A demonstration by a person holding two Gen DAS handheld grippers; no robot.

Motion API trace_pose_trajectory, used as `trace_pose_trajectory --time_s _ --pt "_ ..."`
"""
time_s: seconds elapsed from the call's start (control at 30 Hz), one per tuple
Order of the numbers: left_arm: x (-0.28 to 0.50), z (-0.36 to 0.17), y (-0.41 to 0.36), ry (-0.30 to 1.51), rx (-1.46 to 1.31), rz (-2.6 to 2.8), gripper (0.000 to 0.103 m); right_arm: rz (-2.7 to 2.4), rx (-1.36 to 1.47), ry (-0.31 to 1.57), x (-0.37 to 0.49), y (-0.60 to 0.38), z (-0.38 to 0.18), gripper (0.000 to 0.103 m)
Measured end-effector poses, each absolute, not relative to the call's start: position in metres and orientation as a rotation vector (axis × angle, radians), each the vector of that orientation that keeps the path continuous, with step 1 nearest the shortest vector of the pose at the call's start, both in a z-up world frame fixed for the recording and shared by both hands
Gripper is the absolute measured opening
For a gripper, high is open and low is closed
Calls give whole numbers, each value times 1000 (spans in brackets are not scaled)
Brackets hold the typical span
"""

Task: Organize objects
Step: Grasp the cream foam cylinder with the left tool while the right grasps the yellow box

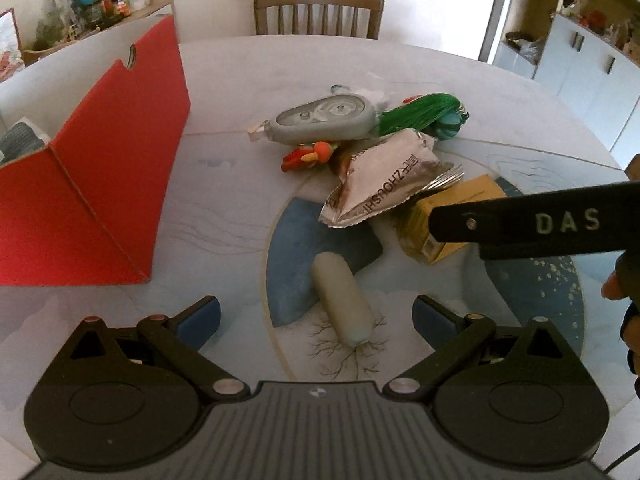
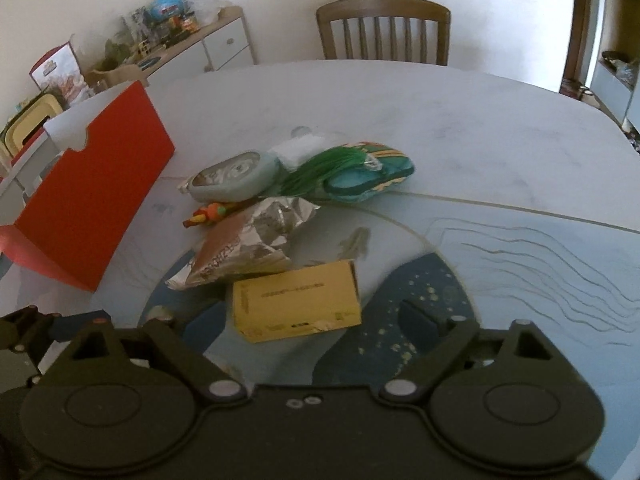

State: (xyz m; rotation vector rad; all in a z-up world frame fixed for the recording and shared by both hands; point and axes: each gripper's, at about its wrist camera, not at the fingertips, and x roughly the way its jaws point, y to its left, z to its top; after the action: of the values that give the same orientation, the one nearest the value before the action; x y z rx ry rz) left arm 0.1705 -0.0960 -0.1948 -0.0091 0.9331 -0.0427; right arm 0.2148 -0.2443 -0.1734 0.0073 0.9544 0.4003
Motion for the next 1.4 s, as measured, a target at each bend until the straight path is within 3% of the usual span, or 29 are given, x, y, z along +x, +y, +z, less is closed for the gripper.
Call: trace_pose_trajectory --time_s 0.17,0.27,0.37,0.5,0.6,0.83,1.4 --pt "169 -197 -96 922 -36 -15 102 424 -26 948 218 -237 -176 82" --pt "167 -195 -96 912 -52 -11 96 424 -44 949 219 -235 -178 79" --pt "166 -192 -99 910 -51 -17 82 434 -52 948 218 -233 -178 72" --pt "165 -188 -101 912 -53 -29 53 432 -63 941 217 -230 -178 71" --pt "165 -186 -103 921 -43 -33 40 430 -67 941 217 -229 -177 71" --pt "166 -184 -95 939 -117 -60 22 416 -35 949 211 -234 -174 70" --pt "160 -170 -57 943 -174 -135 15 351 33 922 162 -242 -135 70"
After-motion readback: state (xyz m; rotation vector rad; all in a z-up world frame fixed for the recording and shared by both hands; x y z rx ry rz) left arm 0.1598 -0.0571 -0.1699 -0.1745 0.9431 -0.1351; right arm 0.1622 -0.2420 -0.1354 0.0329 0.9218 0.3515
